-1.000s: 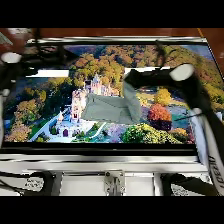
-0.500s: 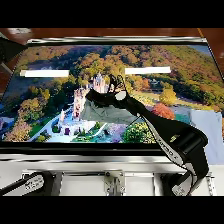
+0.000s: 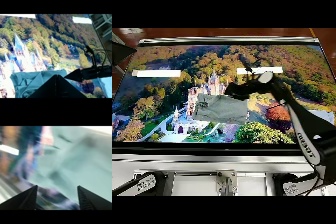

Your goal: Fold the shirts.

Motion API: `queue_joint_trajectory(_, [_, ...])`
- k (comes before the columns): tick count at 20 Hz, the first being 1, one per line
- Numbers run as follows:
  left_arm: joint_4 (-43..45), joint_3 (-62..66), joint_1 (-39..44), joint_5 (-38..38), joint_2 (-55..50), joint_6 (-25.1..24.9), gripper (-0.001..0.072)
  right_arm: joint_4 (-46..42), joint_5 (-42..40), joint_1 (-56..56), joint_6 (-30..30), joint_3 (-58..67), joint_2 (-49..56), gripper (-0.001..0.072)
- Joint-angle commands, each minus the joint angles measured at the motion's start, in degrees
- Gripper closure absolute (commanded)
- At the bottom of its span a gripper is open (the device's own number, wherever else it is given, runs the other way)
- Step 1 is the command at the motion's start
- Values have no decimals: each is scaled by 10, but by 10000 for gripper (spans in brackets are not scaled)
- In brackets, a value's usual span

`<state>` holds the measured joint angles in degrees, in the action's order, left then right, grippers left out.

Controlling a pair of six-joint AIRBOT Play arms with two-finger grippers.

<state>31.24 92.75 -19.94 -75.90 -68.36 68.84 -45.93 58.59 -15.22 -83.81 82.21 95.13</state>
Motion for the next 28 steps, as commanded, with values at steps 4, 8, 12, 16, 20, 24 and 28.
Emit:
queue_joint_trajectory(4, [1, 0, 0, 4, 0, -2, 668, -167, 188, 192, -34, -77, -18, 43])
queue_joint_trajectory(8, [1, 0, 2, 3, 0, -2, 668, -52, 93, 178, -5, -125, 30, 44])
queue_joint_trajectory(12, [6, 0, 20, 4, -3, -2, 668, 112, 21, 141, 67, -125, 86, 44])
queue_joint_trajectory(16, [10, 0, 47, 4, -12, -10, 668, 141, 5, 121, 74, -125, 97, 211])
queue_joint_trajectory(20, [10, 0, 64, 7, -24, -13, 668, 151, 24, 120, 106, -120, 94, 650])
queue_joint_trajectory(24, [10, 0, 65, 7, -24, -13, 668, 120, 151, 179, 164, -21, 37, 651])
queue_joint_trajectory(28, [9, 0, 68, 46, -24, -13, 668, -58, 233, 290, 17, 125, -56, 651])
